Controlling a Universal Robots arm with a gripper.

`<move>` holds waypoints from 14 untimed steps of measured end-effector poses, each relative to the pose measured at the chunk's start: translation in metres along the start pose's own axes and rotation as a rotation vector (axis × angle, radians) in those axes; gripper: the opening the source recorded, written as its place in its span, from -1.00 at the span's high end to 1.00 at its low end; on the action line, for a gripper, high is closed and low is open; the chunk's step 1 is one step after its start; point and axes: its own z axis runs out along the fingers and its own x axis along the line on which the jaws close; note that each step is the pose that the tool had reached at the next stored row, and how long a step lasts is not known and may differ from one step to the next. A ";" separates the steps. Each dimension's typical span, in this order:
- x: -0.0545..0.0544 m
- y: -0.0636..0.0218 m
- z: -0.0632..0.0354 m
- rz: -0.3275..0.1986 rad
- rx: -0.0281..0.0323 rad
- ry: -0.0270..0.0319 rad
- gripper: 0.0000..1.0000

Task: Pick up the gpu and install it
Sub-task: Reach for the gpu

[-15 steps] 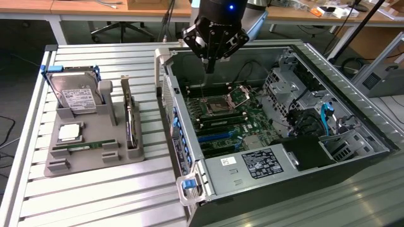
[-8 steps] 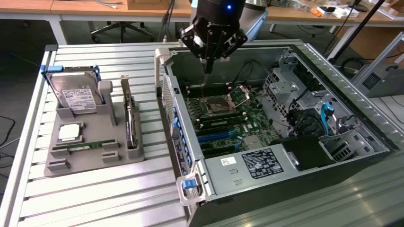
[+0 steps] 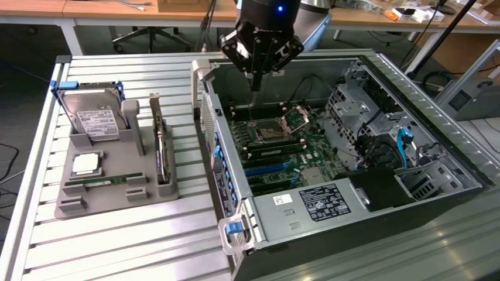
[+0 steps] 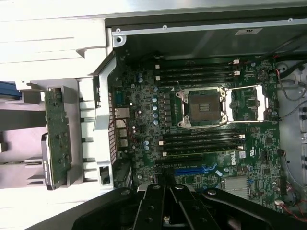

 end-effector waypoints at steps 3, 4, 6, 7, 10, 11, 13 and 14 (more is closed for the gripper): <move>0.001 -0.0001 0.0000 0.000 0.0000 0.0000 0.79; 0.001 -0.0001 0.0000 0.000 0.0000 0.0000 0.79; 0.003 -0.0002 -0.0001 0.000 0.0000 0.0000 0.79; 0.004 -0.0003 -0.0001 0.000 0.0000 0.0000 0.79; 0.005 -0.0004 -0.0001 0.000 0.0000 0.0000 0.79; 0.006 -0.0004 -0.0001 0.000 0.0000 0.0000 0.79; 0.006 -0.0005 -0.0002 0.000 0.0000 0.0000 0.79; 0.006 -0.0005 -0.0002 0.000 0.0000 0.0000 0.79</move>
